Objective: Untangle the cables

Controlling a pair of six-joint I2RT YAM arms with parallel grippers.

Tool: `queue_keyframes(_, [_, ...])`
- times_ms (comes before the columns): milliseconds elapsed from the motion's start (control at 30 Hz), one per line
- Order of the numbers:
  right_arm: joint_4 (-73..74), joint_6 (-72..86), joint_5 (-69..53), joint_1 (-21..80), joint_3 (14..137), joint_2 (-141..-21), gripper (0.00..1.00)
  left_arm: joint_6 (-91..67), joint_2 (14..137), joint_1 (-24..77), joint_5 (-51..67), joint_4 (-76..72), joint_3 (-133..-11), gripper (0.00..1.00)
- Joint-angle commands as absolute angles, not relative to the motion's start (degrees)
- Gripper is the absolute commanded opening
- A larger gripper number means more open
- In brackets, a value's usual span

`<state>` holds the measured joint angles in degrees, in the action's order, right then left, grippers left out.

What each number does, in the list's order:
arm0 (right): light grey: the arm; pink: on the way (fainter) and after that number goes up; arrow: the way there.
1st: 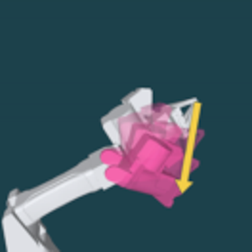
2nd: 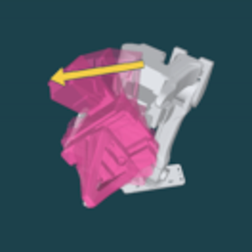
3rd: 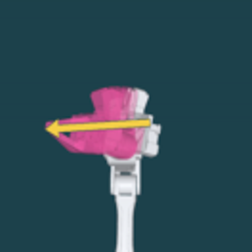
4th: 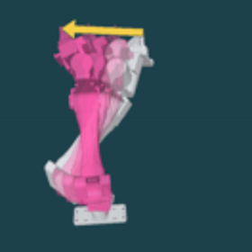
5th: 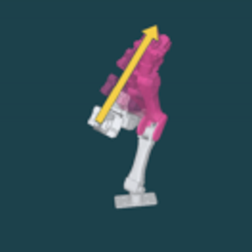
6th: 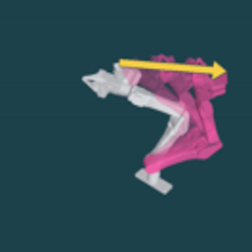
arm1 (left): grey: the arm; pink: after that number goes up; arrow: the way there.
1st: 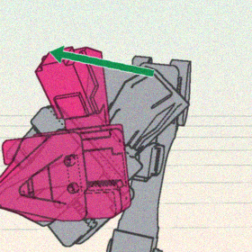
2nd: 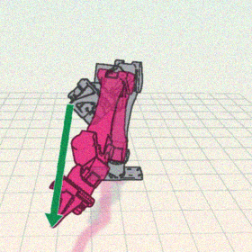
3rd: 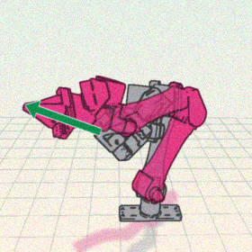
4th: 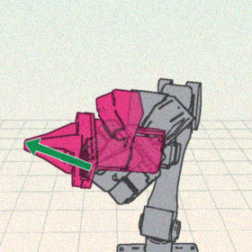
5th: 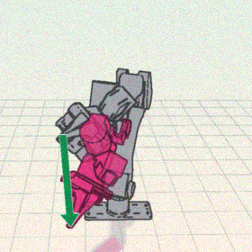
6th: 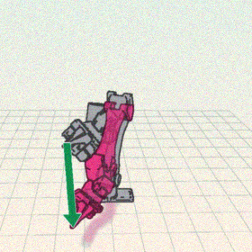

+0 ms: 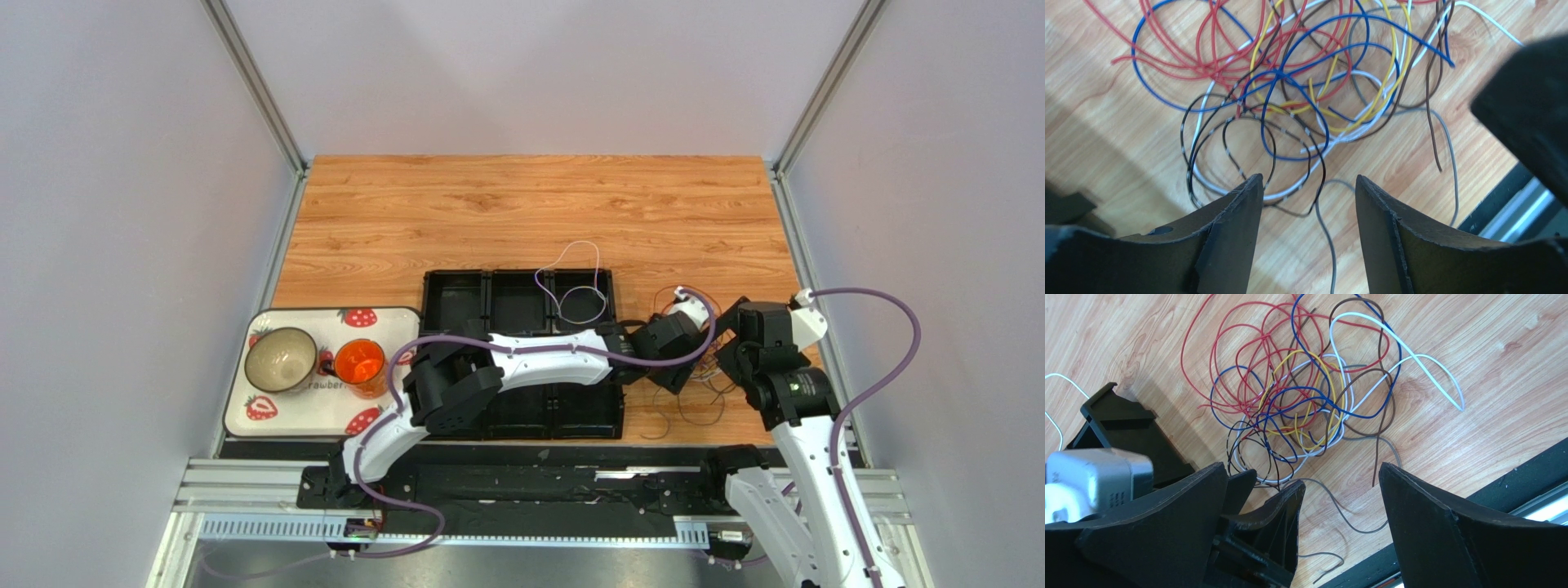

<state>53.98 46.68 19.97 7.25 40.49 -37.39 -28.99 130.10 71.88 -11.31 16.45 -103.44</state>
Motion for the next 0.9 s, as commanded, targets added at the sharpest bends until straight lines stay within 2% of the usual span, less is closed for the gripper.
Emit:
queue_keyframes(0, [51.9,46.7,19.4,7.2,41.6,-36.6,1.00,-26.9,132.9,72.2,-11.7,16.3,-109.3,0.63])
queue_keyframes(100, [51.7,47.1,18.7,7.2,41.0,-36.6,1.00,-26.8,134.6,72.2,-11.9,18.1,-111.8,0.57])
queue_keyframes(200, [51.4,47.5,18.0,7.2,40.6,-36.2,1.00,-26.7,135.7,72.2,-11.9,18.9,-113.3,0.45])
queue_keyframes(233, [51.4,47.5,17.9,7.1,40.6,-35.9,1.00,-26.7,136.0,72.1,-11.7,19.2,-113.6,0.38])
queue_keyframes(267, [51.3,47.5,17.9,7.2,40.7,-35.8,1.00,-26.8,136.3,72.1,-11.6,19.4,-113.9,0.17])
queue_keyframes(300, [51.3,47.5,18.0,7.1,40.9,-35.6,1.00,-26.8,136.3,72.0,-11.6,19.6,-114.2,0.03])
queue_keyframes(333, [51.3,47.5,18.3,7.2,41.1,-35.3,1.00,-26.7,136.2,72.0,-11.7,19.6,-114.1,0.00])
queue_keyframes(433, [51.4,47.3,19.0,7.1,42.4,-35.2,1.00,-25.7,134.2,72.1,-10.5,18.5,-112.3,0.00])
queue_keyframes(733, [53.1,46.2,24.3,7.2,52.9,-35.9,1.00,-24.3,113.8,71.7,-13.4,17.7,-103.2,0.00])
queue_keyframes(867, [52.7,46.8,23.9,7.2,53.7,-35.9,1.00,-24.8,108.2,70.3,-10.1,18.1,-101.3,0.00])
